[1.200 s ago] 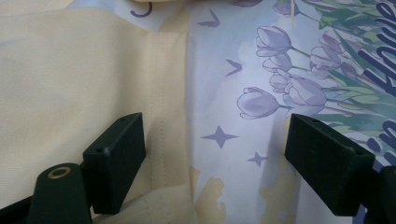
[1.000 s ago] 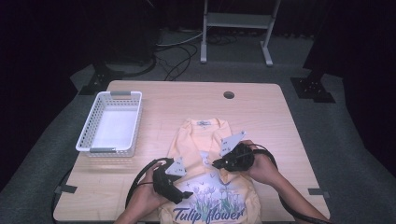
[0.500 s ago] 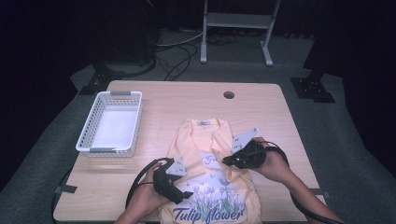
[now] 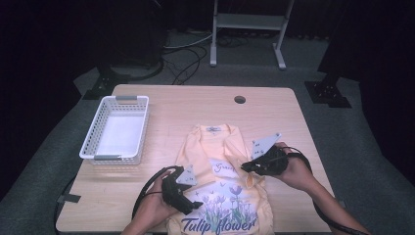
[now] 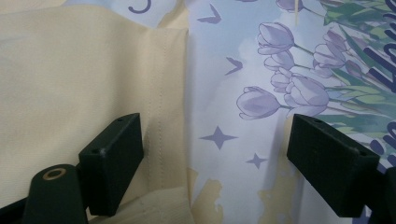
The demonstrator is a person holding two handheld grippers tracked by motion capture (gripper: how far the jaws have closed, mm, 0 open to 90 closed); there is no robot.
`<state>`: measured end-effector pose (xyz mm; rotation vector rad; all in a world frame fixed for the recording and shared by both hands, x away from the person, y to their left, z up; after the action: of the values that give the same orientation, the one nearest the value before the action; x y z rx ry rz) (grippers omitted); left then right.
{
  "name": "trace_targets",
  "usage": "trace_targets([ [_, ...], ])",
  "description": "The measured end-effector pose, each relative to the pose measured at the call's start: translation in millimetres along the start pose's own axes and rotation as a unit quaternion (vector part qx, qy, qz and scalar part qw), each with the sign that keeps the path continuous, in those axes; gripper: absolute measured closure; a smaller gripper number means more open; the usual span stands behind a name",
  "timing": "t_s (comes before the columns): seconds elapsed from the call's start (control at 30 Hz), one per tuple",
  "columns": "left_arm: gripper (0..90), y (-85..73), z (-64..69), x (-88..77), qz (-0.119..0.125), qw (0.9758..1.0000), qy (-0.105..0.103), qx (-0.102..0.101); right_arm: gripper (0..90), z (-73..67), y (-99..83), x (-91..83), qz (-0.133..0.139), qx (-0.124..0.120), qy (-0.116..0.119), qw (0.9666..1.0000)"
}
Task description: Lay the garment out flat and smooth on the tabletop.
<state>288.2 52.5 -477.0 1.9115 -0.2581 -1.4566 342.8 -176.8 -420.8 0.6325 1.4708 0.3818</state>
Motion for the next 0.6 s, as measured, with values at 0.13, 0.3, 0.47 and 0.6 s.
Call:
trace_targets([
  [0.13,18.0,0.3,0.1,0.1,-0.003,1.0000,0.001,0.001,87.7,1.2,-4.8,-4.4,-0.002,-0.001,-0.002,1.0000],
  [0.3,18.0,0.2,0.2,0.1,-0.004,1.0000,0.001,0.003,87.7,3.2,-9.9,-8.8,-0.003,0.003,-0.005,1.0000],
  [0.47,17.9,0.5,0.0,0.2,-0.007,1.0000,0.002,0.006,87.7,6.1,-15.4,-12.9,-0.007,0.006,-0.009,0.9999],
  [0.6,17.9,0.7,0.0,0.3,-0.008,1.0000,0.002,0.006,87.7,9.3,-21.1,-17.9,-0.008,0.009,-0.016,0.9998],
])
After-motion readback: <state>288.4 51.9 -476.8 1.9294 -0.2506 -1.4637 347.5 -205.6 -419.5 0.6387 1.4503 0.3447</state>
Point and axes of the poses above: each handheld gripper's, and its own axes: x roughly forward along the jaws, y roughly out of its top, z roughly to its right, the point moved 6 cm from there along x, roughly forward along the jaws, and after that the axes turned 8 degrees about y, right-handed, at the moved point
